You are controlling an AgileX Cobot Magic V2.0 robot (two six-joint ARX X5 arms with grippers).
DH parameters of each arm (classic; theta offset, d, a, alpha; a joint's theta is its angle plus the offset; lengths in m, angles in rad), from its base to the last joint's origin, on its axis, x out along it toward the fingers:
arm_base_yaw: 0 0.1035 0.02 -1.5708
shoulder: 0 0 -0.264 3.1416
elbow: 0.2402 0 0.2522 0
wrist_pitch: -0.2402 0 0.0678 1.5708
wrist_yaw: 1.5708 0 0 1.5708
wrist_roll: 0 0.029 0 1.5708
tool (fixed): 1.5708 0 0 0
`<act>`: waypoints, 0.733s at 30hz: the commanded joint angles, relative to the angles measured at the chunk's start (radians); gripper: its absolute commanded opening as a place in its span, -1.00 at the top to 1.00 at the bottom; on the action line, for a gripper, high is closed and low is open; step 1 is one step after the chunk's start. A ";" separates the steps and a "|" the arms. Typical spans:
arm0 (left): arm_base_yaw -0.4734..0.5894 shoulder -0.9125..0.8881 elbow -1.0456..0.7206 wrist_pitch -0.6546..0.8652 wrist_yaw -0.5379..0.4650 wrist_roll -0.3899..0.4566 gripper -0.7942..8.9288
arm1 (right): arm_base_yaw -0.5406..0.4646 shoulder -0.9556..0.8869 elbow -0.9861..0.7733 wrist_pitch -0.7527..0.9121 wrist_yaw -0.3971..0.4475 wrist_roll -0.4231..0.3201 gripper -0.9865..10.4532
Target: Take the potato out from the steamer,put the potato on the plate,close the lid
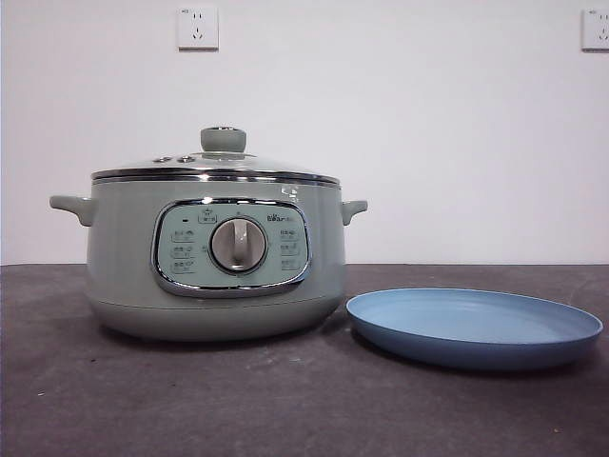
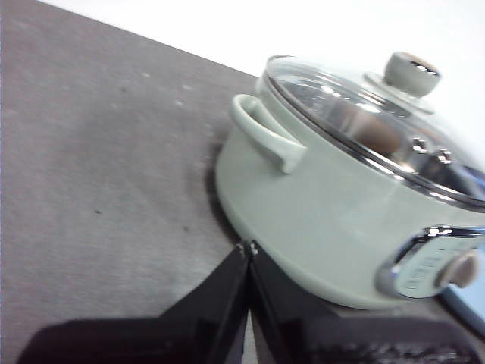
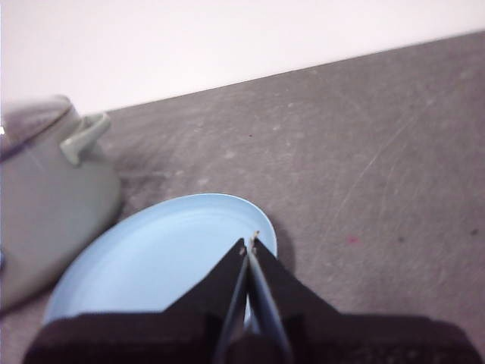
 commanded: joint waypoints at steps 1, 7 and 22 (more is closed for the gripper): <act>0.003 -0.003 -0.012 0.013 0.039 -0.062 0.85 | 0.002 0.000 -0.011 -0.005 -0.002 0.195 0.83; 0.003 -0.003 0.039 0.015 0.066 -0.112 0.85 | 0.002 0.000 0.023 0.000 -0.056 0.299 0.85; 0.002 0.193 0.374 -0.154 0.195 0.014 0.85 | 0.002 0.255 0.421 -0.117 -0.196 0.208 0.85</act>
